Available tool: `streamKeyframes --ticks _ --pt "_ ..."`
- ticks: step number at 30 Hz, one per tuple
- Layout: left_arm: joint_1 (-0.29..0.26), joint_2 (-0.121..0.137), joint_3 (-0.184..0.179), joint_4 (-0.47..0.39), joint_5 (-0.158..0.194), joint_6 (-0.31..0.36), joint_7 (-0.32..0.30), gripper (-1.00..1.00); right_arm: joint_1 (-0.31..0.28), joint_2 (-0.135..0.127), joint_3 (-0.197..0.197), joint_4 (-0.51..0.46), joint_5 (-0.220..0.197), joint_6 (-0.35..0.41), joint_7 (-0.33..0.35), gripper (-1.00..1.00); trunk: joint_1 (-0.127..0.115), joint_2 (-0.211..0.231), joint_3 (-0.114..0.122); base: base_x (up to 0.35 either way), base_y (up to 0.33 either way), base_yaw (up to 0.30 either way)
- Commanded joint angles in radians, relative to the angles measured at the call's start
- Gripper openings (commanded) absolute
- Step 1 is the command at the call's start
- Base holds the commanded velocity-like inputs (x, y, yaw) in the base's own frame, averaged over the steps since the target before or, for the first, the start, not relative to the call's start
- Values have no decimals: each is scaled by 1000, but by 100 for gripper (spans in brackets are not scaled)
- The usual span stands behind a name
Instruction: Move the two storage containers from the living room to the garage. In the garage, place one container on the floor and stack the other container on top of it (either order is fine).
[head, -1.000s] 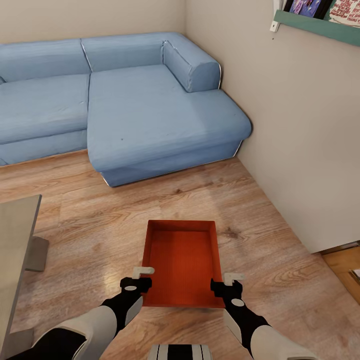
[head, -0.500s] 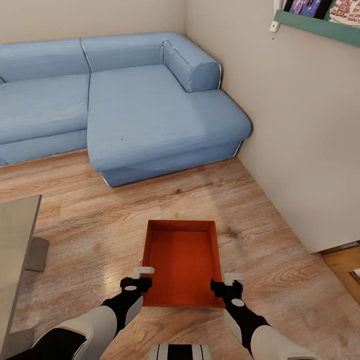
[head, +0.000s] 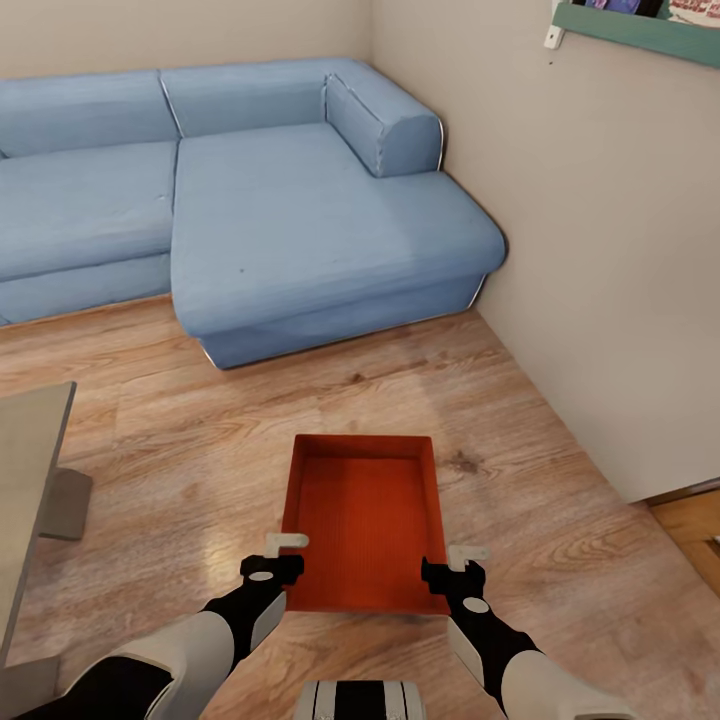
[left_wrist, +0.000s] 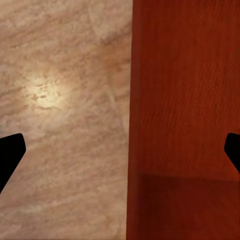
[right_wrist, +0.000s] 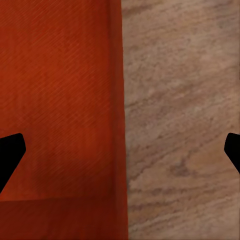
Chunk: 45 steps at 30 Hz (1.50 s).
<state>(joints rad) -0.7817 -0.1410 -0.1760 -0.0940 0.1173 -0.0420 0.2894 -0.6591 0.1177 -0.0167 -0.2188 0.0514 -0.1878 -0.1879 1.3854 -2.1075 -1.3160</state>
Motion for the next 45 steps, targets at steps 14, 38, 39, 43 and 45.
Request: streamKeyframes --ticks 14,38,39,43,45 --pt "-1 1 -8 2 10 -6 4 100 -1 0 -1 1 5 -3 -4 100 19 -35 -16 0 0 0" --pt "-1 2 -8 2 10 -7 4 100 -1 0 -1 1 5 -8 -4 100 61 -112 -51 0 0 0" --pt "-1 2 -8 2 10 -7 4 100 -1 1 -1 1 5 -9 -4 100 61 -112 -51 0 0 0" --pt "-1 2 -8 2 10 -7 4 100 -1 1 0 1 5 -16 -4 100 61 -112 -51 0 0 0" --pt "-1 1 -8 2 10 -7 4 100 -1 1 -1 1 5 -17 -4 100 61 -112 -51 0 0 0"
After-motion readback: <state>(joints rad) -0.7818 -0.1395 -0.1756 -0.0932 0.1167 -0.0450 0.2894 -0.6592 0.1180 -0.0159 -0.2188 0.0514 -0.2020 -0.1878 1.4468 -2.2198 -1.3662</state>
